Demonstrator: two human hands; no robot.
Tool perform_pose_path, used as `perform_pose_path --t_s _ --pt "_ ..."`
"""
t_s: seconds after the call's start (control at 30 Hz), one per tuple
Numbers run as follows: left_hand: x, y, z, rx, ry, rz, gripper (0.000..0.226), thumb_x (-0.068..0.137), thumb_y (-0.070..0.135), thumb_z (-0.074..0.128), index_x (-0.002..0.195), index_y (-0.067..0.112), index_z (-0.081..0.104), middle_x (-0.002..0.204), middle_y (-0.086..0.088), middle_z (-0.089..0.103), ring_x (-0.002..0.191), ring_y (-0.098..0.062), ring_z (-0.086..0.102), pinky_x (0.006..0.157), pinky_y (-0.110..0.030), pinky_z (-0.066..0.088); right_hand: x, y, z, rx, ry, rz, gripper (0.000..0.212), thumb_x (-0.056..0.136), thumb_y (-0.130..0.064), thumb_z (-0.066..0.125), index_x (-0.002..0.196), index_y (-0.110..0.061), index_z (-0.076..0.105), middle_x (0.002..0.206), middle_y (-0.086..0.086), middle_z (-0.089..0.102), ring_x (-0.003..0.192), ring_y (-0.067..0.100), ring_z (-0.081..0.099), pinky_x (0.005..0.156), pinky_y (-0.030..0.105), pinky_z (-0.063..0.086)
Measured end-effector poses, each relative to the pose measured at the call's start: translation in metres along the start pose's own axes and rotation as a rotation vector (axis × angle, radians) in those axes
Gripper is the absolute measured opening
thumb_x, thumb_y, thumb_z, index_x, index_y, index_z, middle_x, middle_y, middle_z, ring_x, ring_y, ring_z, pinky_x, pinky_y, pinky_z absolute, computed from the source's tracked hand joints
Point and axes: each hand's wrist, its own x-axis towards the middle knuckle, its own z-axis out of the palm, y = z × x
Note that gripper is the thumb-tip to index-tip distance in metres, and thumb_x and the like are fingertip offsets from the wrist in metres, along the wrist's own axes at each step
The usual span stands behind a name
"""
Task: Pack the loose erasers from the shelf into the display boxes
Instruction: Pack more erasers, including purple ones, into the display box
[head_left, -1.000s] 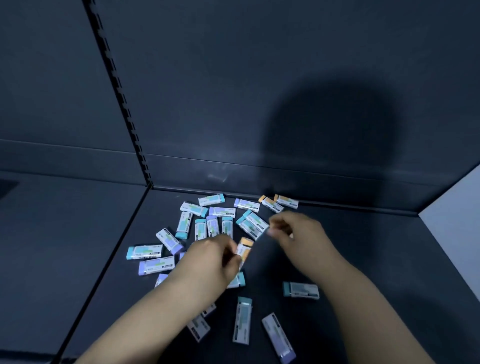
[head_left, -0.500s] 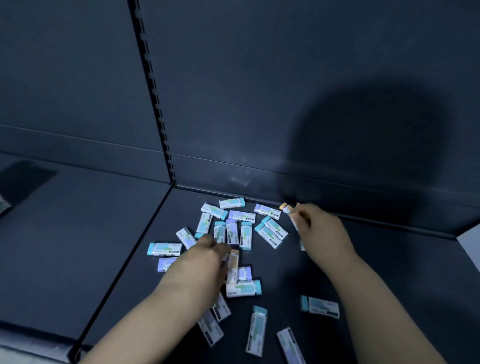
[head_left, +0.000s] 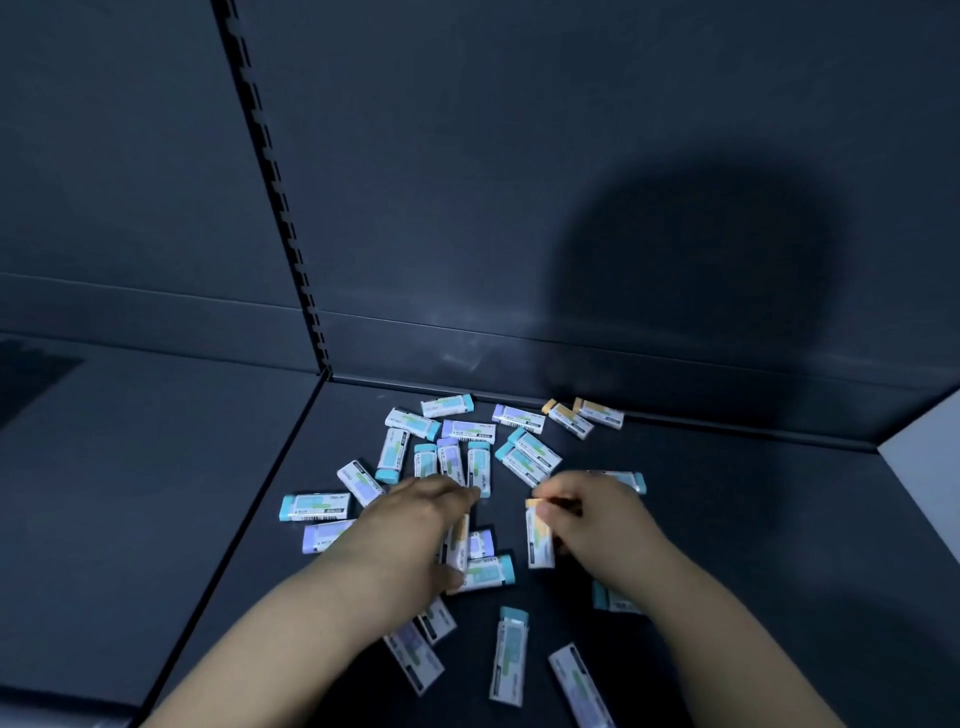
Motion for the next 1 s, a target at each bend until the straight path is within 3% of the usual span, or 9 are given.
perform_pose_path --t_s 0.1,0.23,0.3,0.4,0.6,0.7,0.8,0.9,1.0 --pt "0.001 0.0 0.0 0.029 -0.011 -0.006 0.078 0.086 0.033 0.064 0.148 0.028 0.018 0.151 0.01 0.019 0.139 -0.011 0.017 0.111 -0.02 0.015 -0.003 0.001 -0.004 -0.253 0.057 -0.099 0.027 0.086 -0.036 0.06 0.111 -0.025 0.063 0.114 -0.009 0.052 0.107 0.009 0.051 0.091 0.023 0.041" --pt "0.004 -0.005 0.0 0.049 -0.039 0.009 0.081 0.083 0.04 0.066 0.148 0.026 0.02 0.147 0.007 0.026 0.135 -0.013 0.022 0.11 -0.02 0.019 -0.006 0.0 -0.018 -0.335 -0.215 -0.171 0.075 0.07 -0.045 0.074 0.136 -0.029 0.041 0.136 -0.014 0.036 0.129 0.007 0.029 0.107 0.024 0.029" --pt "0.005 -0.005 0.001 0.031 -0.03 0.016 0.08 0.081 0.04 0.068 0.146 0.026 0.024 0.143 0.007 0.03 0.133 -0.013 0.025 0.108 -0.019 0.022 -0.007 -0.002 -0.018 -0.428 -0.269 -0.183 0.084 0.068 -0.043 0.076 0.14 -0.029 0.034 0.14 -0.013 0.03 0.131 0.008 0.023 0.109 0.026 0.027" --pt "0.003 -0.003 0.001 -0.003 0.012 0.042 0.076 0.08 0.038 0.069 0.144 0.026 0.03 0.139 0.008 0.033 0.131 -0.011 0.027 0.105 -0.016 0.022 -0.007 -0.004 -0.012 -0.358 -0.207 -0.219 0.07 0.069 -0.036 0.077 0.13 -0.031 0.043 0.128 -0.014 0.036 0.124 0.006 0.029 0.102 0.024 0.032" --pt "-0.003 0.004 0.002 -0.084 0.13 0.078 0.07 0.078 0.033 0.07 0.139 0.031 0.034 0.134 0.014 0.032 0.128 -0.004 0.027 0.1 -0.008 0.02 -0.017 -0.001 -0.011 -0.062 -0.12 -0.335 0.051 0.071 -0.03 0.074 0.112 -0.04 0.045 0.11 -0.023 0.041 0.101 -0.008 0.041 0.08 0.0 0.031" --pt "-0.006 0.008 0.006 -0.093 0.154 0.08 0.069 0.078 0.03 0.069 0.138 0.03 0.034 0.133 0.014 0.033 0.128 -0.004 0.027 0.1 -0.007 0.019 -0.02 0.002 -0.007 -0.029 -0.098 -0.351 0.054 0.07 -0.035 0.073 0.111 -0.043 0.04 0.109 -0.023 0.041 0.1 -0.008 0.04 0.08 0.003 0.032" --pt "-0.01 0.011 0.009 -0.076 0.14 0.064 0.069 0.078 0.03 0.068 0.138 0.029 0.033 0.134 0.013 0.033 0.129 -0.005 0.027 0.105 -0.013 0.022 -0.023 0.0 0.001 0.003 -0.121 -0.365 0.066 0.07 -0.04 0.067 0.127 -0.045 0.034 0.109 -0.027 0.037 0.104 -0.007 0.037 0.088 0.009 0.032" --pt "-0.013 0.011 0.011 -0.06 0.133 0.029 0.071 0.079 0.033 0.069 0.139 0.027 0.032 0.133 0.012 0.035 0.128 -0.006 0.029 0.103 -0.012 0.024 -0.024 -0.001 0.009 -0.014 -0.124 -0.402 0.062 0.069 -0.045 0.062 0.127 -0.041 0.041 0.11 -0.023 0.041 0.107 -0.005 0.038 0.094 0.018 0.035" --pt "-0.011 0.01 0.011 -0.041 0.119 -0.009 0.073 0.077 0.035 0.072 0.138 0.024 0.034 0.133 0.009 0.038 0.126 -0.008 0.032 0.101 -0.013 0.026 -0.025 -0.002 0.016 0.028 -0.105 -0.35 0.057 0.07 -0.037 0.07 0.12 -0.038 0.042 0.105 -0.017 0.04 0.102 -0.003 0.042 0.087 0.011 0.034"
